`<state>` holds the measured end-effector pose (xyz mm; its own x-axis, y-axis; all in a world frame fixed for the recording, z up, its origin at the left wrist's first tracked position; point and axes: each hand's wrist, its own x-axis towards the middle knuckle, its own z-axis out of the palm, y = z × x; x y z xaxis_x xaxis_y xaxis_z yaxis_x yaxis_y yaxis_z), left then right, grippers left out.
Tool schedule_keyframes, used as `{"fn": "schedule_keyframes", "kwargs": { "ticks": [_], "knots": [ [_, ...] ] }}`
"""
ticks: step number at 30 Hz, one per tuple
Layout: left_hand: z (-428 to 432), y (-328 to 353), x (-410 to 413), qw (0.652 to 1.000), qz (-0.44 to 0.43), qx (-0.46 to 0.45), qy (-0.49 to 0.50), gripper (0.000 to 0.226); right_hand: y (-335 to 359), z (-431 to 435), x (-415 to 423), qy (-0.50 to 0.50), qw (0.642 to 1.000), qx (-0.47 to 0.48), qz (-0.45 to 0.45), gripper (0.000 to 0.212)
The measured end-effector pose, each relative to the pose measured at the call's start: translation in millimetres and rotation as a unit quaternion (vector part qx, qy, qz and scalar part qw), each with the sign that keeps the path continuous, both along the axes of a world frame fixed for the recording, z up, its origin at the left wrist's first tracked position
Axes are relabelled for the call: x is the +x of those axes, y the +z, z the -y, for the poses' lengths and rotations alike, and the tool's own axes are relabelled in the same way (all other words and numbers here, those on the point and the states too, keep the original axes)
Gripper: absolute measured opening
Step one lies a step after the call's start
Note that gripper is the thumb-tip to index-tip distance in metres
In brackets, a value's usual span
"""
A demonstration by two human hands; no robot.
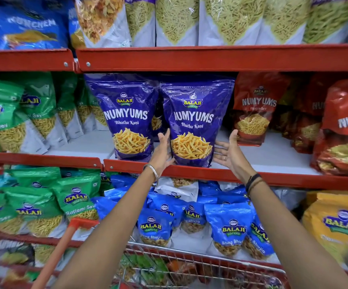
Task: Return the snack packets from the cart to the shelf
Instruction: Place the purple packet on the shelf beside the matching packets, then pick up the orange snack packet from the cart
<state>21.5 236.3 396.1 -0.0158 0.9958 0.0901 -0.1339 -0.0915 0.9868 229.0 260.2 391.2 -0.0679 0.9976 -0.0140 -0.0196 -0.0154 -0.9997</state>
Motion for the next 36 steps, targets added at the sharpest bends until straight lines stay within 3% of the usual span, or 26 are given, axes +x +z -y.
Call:
{"fn": "schedule_keyframes", "kwargs": {
  "ticks": [3,5,8,11,14,16,19,21,23,25,29,34,36],
  "knots": [
    [11.8,-7.4,2.7,0.994,-0.009,0.045,0.094,0.063,-2.4,23.0,1.9,-0.056,0.998,0.035,-0.014,0.082],
    [35.3,-23.7,11.5,0.983,-0.012,0.094,0.155,0.049,-13.4,52.8,10.7,-0.100,0.991,0.073,-0.058,0.077],
    [85.3,-72.0,32.6,0.984,-0.041,0.125,0.118,0.029,-58.2,113.9,32.8,-0.082,0.992,0.047,-0.083,0.068],
    [131.3,-145.1,50.0,0.995,-0.079,0.060,0.034,0.038,-134.6,174.8,58.9,-0.024,0.998,-0.061,-0.012,0.076],
    [161.2,-225.4,61.5,0.991,-0.118,-0.052,-0.014,0.037,-219.5,227.8,91.1,-0.041,0.981,-0.156,0.104,0.049],
    [178.2,-272.0,66.9,0.981,-0.135,-0.129,-0.059,0.041,-271.6,251.7,115.0,-0.028,0.949,-0.229,0.217,0.036],
    [194.9,-327.1,77.8,0.959,-0.166,-0.215,-0.077,0.049,-331.0,265.2,141.3,0.034,0.887,-0.376,0.264,0.013],
    [199.4,-359.2,88.6,0.948,-0.177,-0.253,-0.074,0.048,-355.3,260.1,149.5,0.051,0.857,-0.414,0.303,0.028],
    [200.6,-388.5,103.4,0.934,-0.203,-0.279,-0.087,0.055,-370.1,247.0,155.3,0.053,0.842,-0.411,0.347,0.061],
    [200.0,-411.7,121.6,0.923,-0.204,-0.309,-0.108,0.063,-382.7,234.3,160.4,0.023,0.861,-0.397,0.318,0.075],
    [196.6,-448.8,157.9,0.924,-0.172,-0.326,-0.098,0.065,-417.5,221.4,170.7,0.040,0.897,-0.329,0.293,0.077],
    [193.3,-483.7,184.5,0.919,-0.138,-0.368,-0.047,0.050,-452.4,211.0,175.4,-0.023,0.906,-0.319,0.279,0.037],
    [188.3,-485.6,189.4,0.916,-0.128,-0.379,-0.007,0.040,-463.3,208.4,177.7,-0.055,0.907,-0.320,0.268,0.035]
  ]
}}
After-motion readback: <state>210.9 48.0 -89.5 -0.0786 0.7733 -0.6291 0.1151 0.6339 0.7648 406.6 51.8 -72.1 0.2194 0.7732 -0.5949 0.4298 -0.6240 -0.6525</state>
